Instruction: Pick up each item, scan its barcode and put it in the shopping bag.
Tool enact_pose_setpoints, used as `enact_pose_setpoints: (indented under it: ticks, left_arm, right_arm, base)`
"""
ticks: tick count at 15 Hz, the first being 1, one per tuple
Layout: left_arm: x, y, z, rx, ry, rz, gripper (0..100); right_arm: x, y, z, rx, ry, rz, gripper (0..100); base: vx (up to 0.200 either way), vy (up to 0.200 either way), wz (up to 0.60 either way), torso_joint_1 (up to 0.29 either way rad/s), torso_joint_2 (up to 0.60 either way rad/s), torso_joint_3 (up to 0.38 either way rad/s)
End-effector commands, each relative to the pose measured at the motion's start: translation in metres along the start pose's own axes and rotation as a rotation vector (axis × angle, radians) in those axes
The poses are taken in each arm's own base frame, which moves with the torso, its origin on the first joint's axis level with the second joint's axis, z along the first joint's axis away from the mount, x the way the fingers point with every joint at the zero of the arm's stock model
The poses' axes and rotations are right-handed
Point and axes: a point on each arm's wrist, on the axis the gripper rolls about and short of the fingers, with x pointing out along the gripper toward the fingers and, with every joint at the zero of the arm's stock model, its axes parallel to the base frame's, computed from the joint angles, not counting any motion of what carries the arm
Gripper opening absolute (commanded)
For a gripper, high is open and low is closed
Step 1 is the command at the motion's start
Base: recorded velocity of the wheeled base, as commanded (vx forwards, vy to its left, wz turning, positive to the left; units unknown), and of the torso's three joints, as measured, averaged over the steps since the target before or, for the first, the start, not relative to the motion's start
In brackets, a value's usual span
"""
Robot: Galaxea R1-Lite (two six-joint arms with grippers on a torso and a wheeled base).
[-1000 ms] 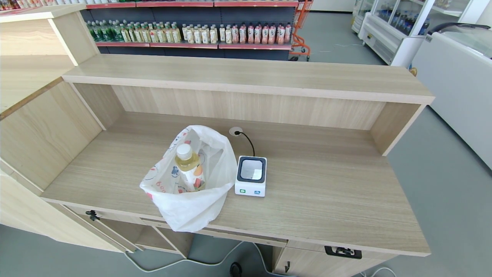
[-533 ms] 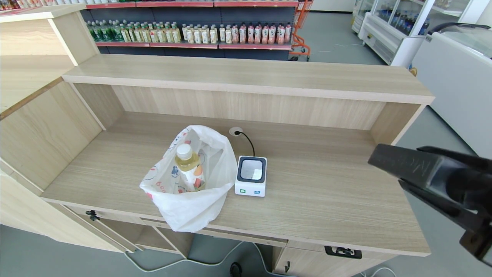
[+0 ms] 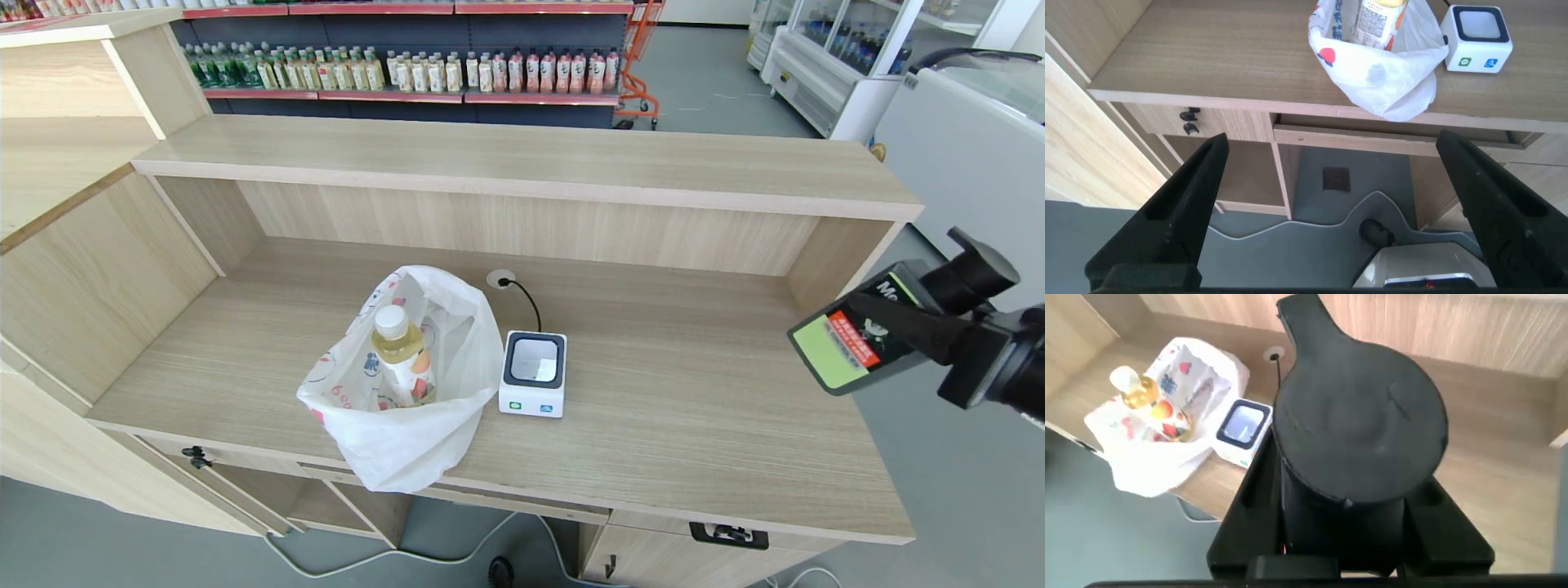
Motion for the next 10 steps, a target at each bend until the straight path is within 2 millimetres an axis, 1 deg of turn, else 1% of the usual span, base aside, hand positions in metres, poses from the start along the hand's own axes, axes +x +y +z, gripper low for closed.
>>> enact_pose_setpoints:
  ticks: [1, 2, 4, 10]
  left_arm:
    - [0.0, 0.0, 0.0, 0.0, 0.002, 0.0, 100]
    - [0.0, 0.0, 0.0, 0.0, 0.002, 0.0, 100]
    - [0.0, 0.0, 0.0, 0.0, 0.002, 0.0, 100]
    - [0.0, 0.0, 0.0, 0.0, 0.002, 0.0, 100]
  right_arm:
    - [0.026, -0.005, -0.001, 0.101, 0.046, -0.01, 0]
    - [0.04, -0.006, 0.0, 0.218, 0.062, 0.028, 0]
    - [0.054, -0.008, -0.007, 0.247, 0.104, 0.062, 0]
    - [0.07, -0.009, -0.024, 0.248, 0.176, 0.061, 0]
  base:
    - [0.0, 0.0, 0.0, 0.0, 0.0, 0.0]
    - [0.0, 0.0, 0.0, 0.0, 0.0, 0.0]
    - [0.0, 0.0, 0.0, 0.0, 0.0, 0.0]
    - [0.0, 0.0, 0.0, 0.0, 0.0, 0.0]
